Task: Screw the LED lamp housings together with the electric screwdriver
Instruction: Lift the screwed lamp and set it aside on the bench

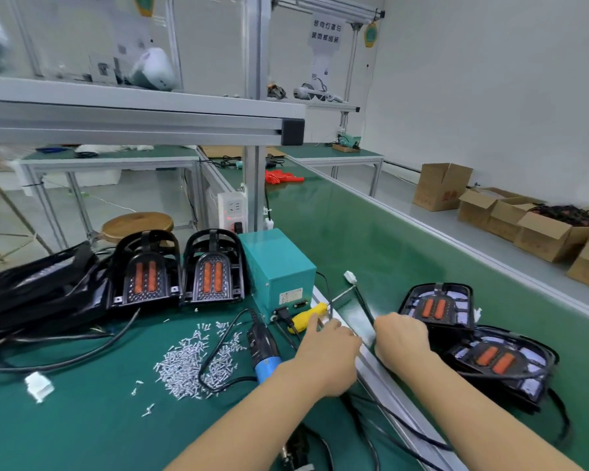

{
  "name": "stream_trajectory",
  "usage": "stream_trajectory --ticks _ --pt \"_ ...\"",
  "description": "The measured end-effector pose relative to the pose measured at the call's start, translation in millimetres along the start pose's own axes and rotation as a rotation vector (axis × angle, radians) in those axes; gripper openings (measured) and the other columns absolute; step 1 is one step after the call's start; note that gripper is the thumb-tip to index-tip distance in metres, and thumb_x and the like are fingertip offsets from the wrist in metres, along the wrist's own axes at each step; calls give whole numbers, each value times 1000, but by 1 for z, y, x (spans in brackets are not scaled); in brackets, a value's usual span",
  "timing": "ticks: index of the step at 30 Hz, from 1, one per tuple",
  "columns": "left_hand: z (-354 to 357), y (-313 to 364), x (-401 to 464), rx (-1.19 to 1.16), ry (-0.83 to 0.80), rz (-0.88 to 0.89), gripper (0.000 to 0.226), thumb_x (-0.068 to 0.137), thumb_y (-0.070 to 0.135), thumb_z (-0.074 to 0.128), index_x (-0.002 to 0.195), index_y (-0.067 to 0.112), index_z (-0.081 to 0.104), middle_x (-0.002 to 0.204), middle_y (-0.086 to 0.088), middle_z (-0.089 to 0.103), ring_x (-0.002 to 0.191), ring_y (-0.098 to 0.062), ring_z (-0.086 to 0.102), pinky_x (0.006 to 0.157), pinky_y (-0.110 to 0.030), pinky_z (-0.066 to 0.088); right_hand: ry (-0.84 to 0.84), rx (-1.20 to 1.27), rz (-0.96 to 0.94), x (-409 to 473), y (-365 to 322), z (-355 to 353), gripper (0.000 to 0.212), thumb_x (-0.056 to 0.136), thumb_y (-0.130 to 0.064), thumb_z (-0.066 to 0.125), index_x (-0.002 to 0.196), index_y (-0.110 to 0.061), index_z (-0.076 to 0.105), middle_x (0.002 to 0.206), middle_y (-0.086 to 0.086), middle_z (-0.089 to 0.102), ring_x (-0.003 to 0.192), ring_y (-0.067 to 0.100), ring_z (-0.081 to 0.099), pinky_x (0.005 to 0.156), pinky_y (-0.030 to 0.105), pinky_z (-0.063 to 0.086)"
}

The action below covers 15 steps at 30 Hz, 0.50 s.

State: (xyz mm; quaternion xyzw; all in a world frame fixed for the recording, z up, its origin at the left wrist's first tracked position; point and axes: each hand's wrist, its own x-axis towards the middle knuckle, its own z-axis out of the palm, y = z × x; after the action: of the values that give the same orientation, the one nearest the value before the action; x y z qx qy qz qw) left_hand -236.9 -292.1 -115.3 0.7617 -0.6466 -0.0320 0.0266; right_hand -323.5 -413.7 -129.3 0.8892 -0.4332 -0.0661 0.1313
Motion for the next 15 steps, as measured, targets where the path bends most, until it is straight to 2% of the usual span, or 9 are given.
stream_trajectory --ticks 3,6,8,10,13,15 --pt "-10 -21 -31 -80 77 -30 41 93 7 40 132 16 48 141 -1 43 140 -17 18 115 -53 -4 1 38 28 -3 -6 -17 27 91 -9 48 112 -15 64 116 4 64 107 25 64 74 28 44" --pt "-19 -43 -67 -171 186 -80 44 94 7 39 135 22 46 144 7 41 138 -11 20 117 -46 -4 130 68 -46 -13 -36 -47 23 93 -13 46 110 -15 62 113 4 61 103 24 64 67 28 36" --pt "-23 -56 -94 -219 280 -121 44 94 9 39 134 25 48 141 11 42 135 -9 25 116 -35 1 235 114 -142 -25 -64 -68 22 93 -14 45 108 -17 61 111 3 60 101 25 63 65 30 31" --pt "-22 -69 -122 -258 374 -160 43 94 10 39 131 28 51 136 15 46 129 -7 32 112 -26 13 334 187 -261 -38 -93 -84 23 94 -17 43 107 -20 61 108 2 60 101 26 61 68 34 30" --pt "-16 -87 -166 -339 482 -255 38 96 11 42 123 31 60 123 18 53 117 -5 43 101 -21 26 411 333 -443 -56 -136 -96 31 97 -22 40 122 -28 57 113 -4 61 108 21 58 84 35 32" --pt "-12 -101 -191 -383 553 -356 33 95 12 47 116 31 64 117 20 55 113 -3 45 99 -20 27 388 431 -526 -66 -162 -99 38 100 -29 39 137 -33 47 128 -9 58 120 16 51 102 37 23"
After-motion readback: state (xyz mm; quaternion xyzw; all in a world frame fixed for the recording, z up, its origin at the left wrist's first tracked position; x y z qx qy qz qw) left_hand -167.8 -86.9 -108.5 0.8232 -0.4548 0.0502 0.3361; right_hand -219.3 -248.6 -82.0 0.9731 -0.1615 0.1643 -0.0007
